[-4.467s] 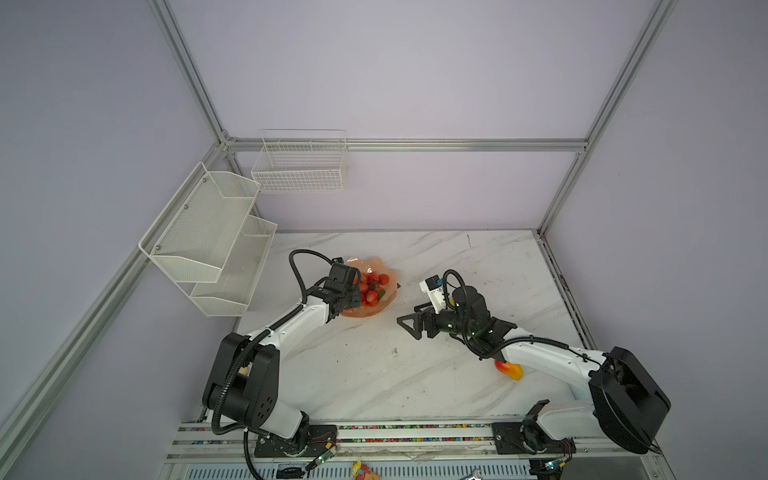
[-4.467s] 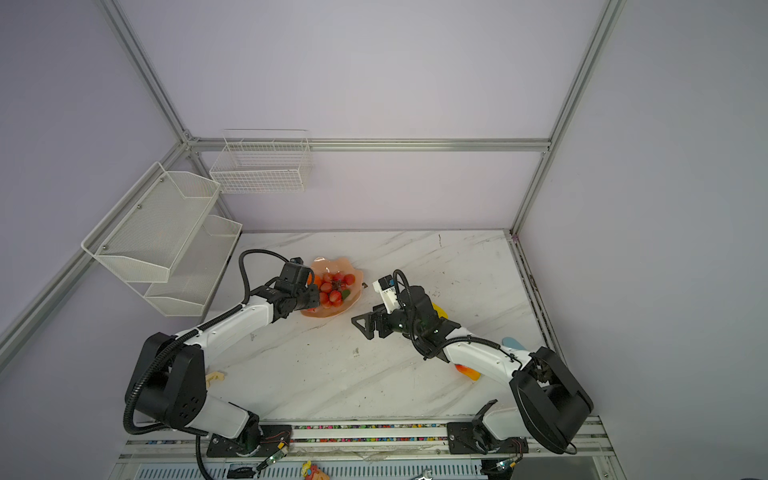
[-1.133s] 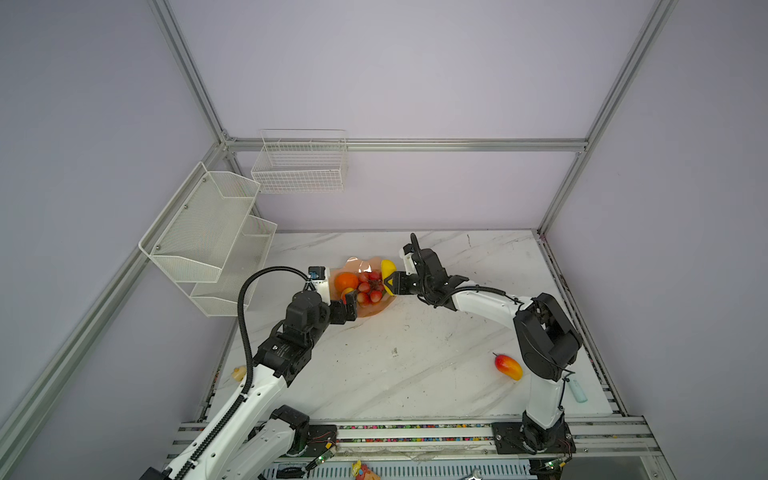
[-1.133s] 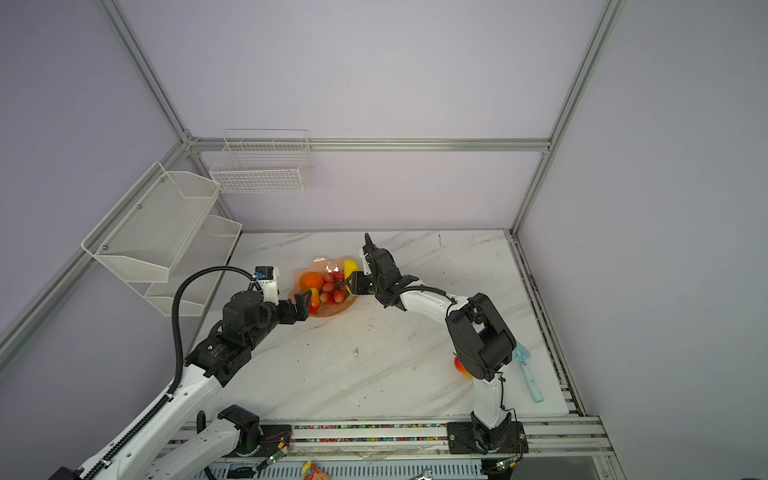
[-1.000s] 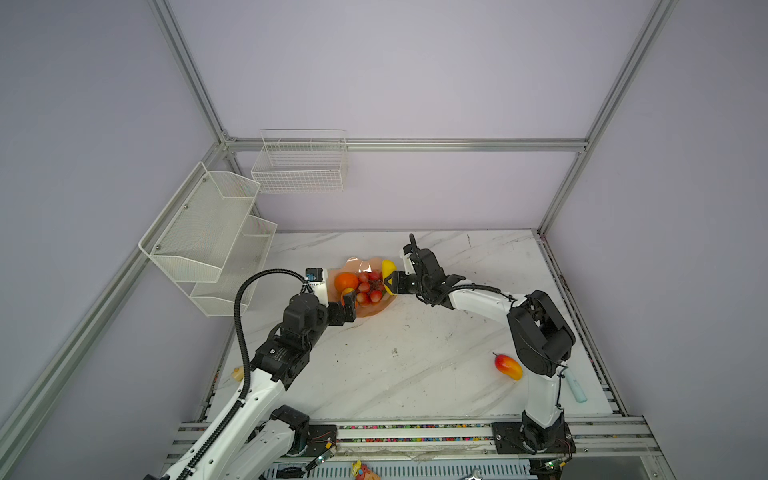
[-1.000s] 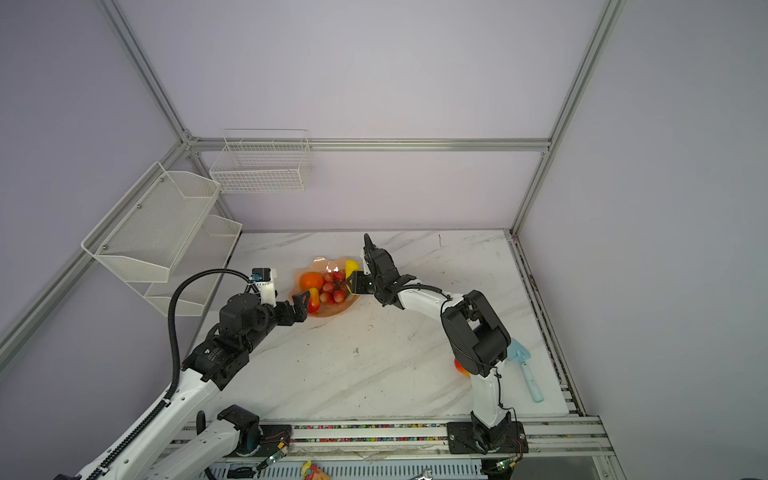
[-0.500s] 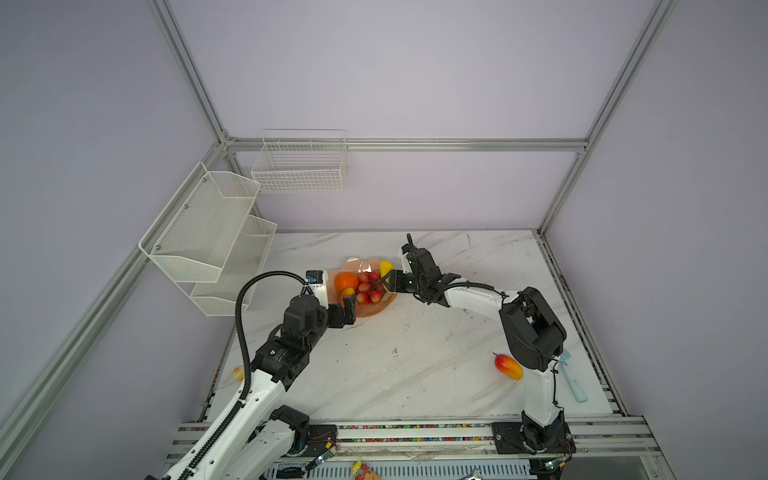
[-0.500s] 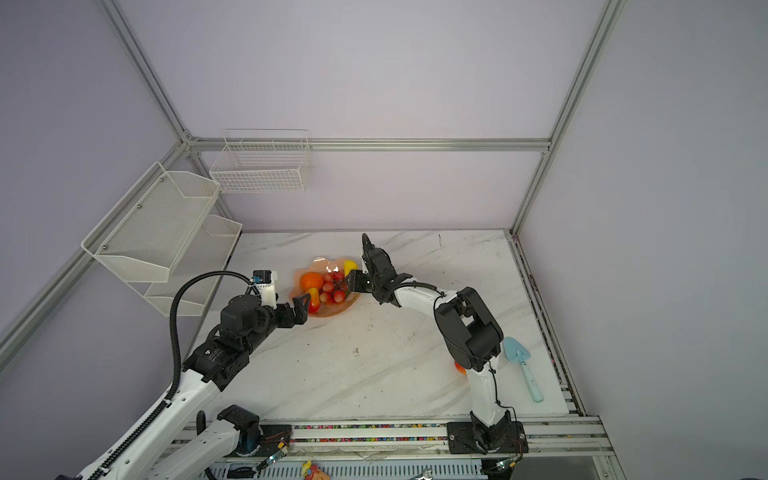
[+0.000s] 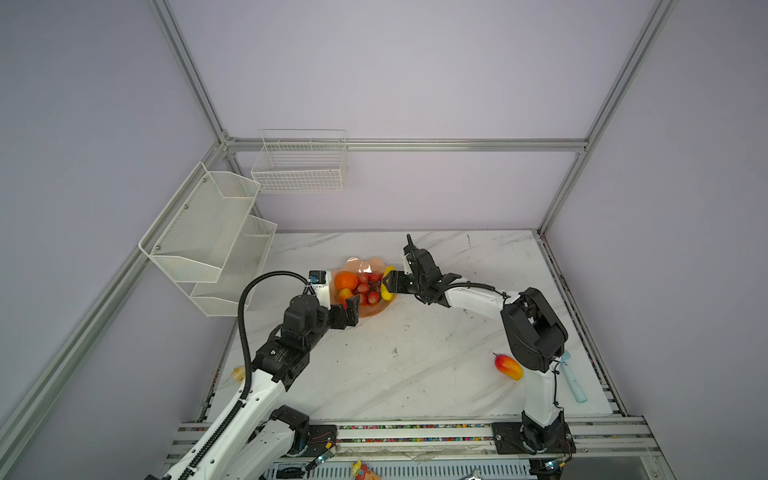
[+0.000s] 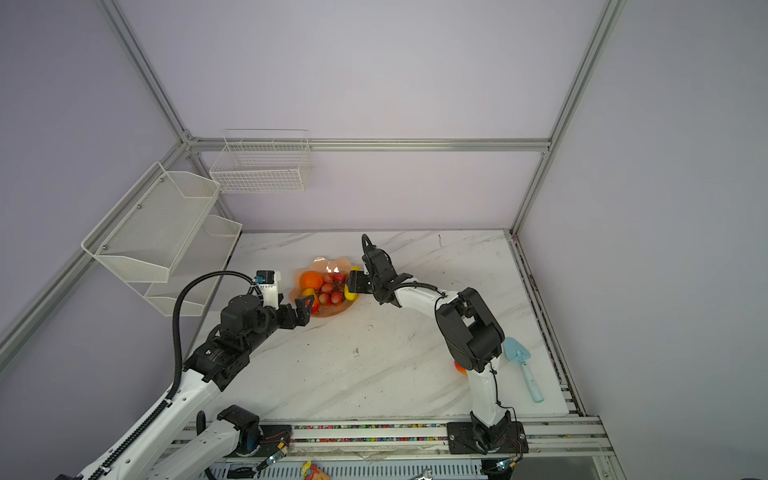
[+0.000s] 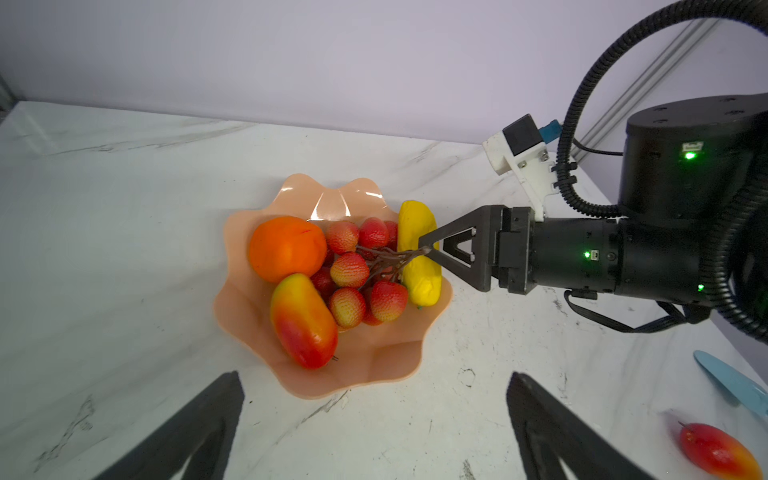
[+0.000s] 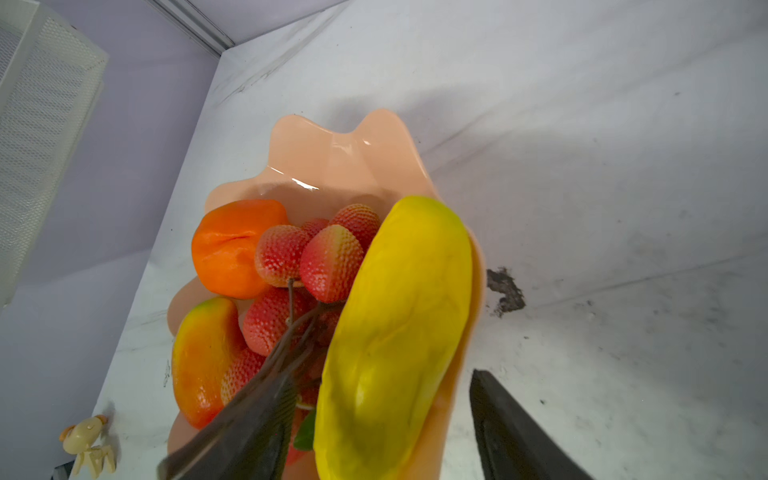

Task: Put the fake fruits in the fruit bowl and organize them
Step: 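Release the papaya and withdraw the right gripper while the left reaches for the mango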

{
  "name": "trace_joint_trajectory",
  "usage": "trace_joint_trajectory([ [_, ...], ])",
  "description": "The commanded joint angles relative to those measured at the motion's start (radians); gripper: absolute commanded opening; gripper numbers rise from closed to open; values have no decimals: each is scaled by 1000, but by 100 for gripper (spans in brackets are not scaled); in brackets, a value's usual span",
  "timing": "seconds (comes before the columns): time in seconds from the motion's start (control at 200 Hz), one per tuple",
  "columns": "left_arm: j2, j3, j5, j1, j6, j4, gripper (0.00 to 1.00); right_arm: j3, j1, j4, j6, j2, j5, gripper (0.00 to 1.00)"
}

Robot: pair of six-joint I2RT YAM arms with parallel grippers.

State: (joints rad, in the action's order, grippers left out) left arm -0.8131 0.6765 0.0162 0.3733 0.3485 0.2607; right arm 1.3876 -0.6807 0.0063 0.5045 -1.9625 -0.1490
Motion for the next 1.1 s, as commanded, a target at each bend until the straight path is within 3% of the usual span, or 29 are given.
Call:
trace_joint_trajectory([
  [0.0,-37,-51,-219,-1,-15,-134,100,-73,0,-136,16,190,176,77],
  [0.105,-86,-55,-323,71,-59,-259,100,-231,43,-224,96,356,242,86],
  [0.2,-155,-28,-291,227,-214,-345,100,-441,144,-208,180,568,180,97],
  [0.29,-280,46,-280,361,-339,-384,100,-539,200,-276,222,773,199,97],
  [0.425,-504,154,-309,481,-452,-481,100,-525,219,-403,239,961,261,97],
  [0.635,-861,329,-419,567,-522,-663,100,-332,225,-476,158,1123,285,97],
  [0.865,-1143,555,-469,637,-567,-722,100,-178,225,-553,-14,1077,46,97],
  [1.095,-1294,672,-508,695,-643,-773,100,-197,225,-501,-99,1067,-247,97],
])
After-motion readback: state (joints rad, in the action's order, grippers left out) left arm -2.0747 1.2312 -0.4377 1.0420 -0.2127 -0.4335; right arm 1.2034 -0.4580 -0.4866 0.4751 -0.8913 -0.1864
